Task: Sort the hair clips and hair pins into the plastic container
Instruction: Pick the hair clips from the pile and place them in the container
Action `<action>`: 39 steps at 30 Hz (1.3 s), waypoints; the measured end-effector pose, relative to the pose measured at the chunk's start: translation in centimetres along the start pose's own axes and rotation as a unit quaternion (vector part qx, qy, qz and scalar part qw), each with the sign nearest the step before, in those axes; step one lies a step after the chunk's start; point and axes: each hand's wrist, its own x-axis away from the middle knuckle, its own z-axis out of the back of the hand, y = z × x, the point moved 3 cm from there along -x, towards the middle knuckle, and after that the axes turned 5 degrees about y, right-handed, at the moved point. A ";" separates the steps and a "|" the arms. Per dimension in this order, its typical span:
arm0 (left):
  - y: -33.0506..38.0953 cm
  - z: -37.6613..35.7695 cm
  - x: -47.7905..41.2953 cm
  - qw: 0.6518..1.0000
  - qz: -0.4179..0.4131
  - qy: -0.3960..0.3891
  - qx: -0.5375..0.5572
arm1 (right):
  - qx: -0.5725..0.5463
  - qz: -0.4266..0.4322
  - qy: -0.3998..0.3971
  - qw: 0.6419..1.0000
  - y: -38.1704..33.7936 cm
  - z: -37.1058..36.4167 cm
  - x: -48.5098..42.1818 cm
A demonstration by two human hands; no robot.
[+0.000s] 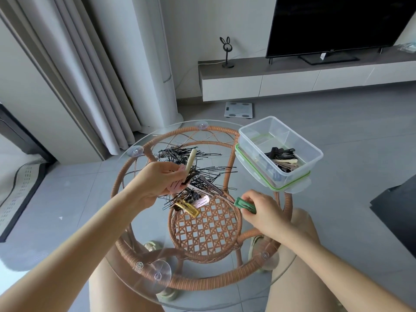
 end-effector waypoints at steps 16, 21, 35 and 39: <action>9.1 -12.5 -4.7 0.976 -0.145 -0.093 -0.131 | 0.078 -0.118 0.181 0.973 3.6 14.6 -2.9; 11.4 -19.3 -6.6 0.958 -0.090 -0.176 -0.210 | 0.127 -0.182 0.107 0.969 5.7 14.7 -8.3; 8.2 -10.7 -7.4 0.959 -0.145 -0.081 -0.231 | 0.059 -0.035 0.083 0.994 0.1 8.9 -7.3; 4.9 -5.2 -4.6 0.899 -0.192 -0.025 -0.394 | 0.082 0.089 -0.084 0.989 -3.9 3.1 -4.8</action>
